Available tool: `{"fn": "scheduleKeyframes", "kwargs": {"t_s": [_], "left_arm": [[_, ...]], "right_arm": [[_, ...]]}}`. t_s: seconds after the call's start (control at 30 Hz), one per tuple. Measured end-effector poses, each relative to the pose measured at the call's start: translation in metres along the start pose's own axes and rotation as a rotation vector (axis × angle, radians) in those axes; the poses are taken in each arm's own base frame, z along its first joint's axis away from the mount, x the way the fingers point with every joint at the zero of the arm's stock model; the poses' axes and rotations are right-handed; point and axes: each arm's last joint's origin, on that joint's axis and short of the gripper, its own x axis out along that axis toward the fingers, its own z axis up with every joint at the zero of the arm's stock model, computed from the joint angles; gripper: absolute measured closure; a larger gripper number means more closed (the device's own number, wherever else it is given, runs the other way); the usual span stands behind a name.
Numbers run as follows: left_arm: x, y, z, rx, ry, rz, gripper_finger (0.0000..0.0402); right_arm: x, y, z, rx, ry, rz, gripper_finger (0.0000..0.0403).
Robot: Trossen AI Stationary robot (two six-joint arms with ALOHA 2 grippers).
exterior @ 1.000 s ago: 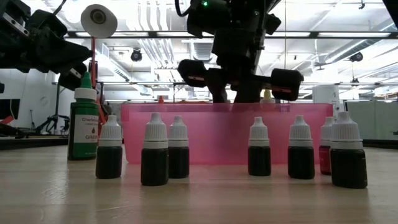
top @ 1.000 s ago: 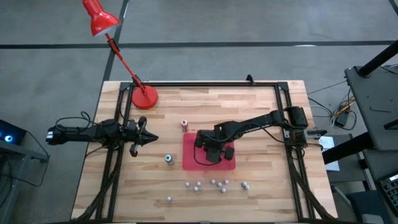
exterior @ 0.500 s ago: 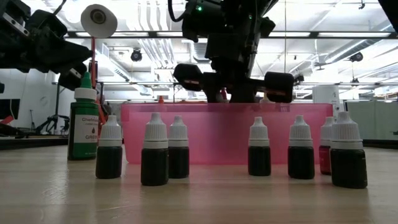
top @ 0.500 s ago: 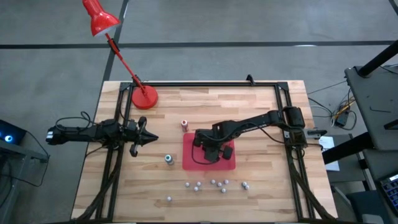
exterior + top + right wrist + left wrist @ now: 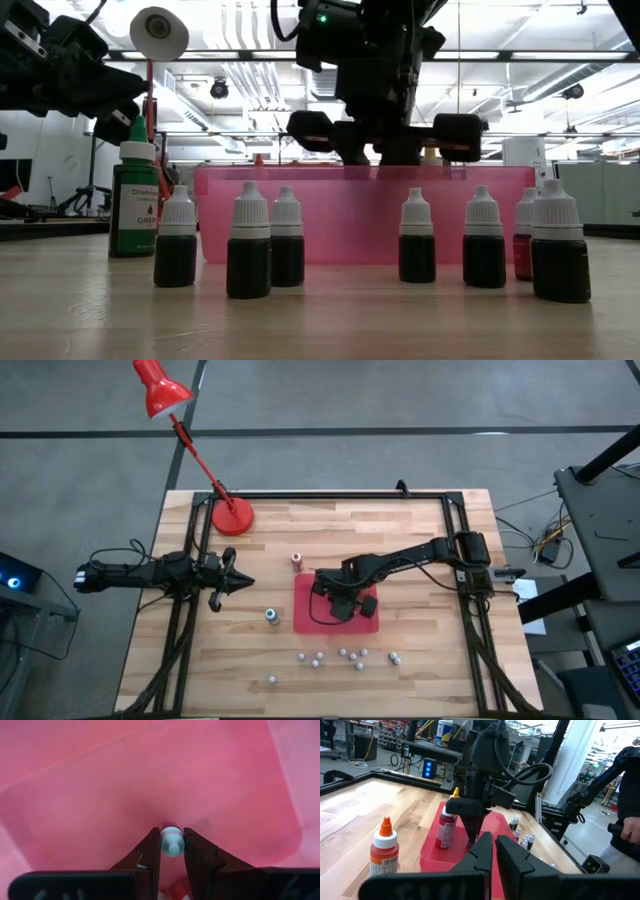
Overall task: Pick & Place food coloring
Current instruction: Put the small red food coloring bottle into the container
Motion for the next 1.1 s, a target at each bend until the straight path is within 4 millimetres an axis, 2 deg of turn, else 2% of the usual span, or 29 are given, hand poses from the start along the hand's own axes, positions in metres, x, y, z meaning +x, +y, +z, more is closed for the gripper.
{"fn": "scheduleKeyframes", "kwargs": {"t_s": [0.43, 0.73, 1.1], "left_arm": [[0.0, 0.0, -0.0001, 0.0, 0.0, 0.0, 0.0402], [0.0, 0.0, -0.0001, 0.0, 0.001, 0.0, 0.0402], [0.0, 0.0, 0.0, 0.0, 0.0, 0.0, 0.0402]], "right_arm": [[0.0007, 0.0015, -0.001, 0.002, 0.007, 0.011, 0.034], [0.0007, 0.0012, -0.0009, 0.003, 0.005, 0.009, 0.0313], [0.0006, -0.0024, 0.0003, 0.083, -0.008, -0.028, 0.029]]}}
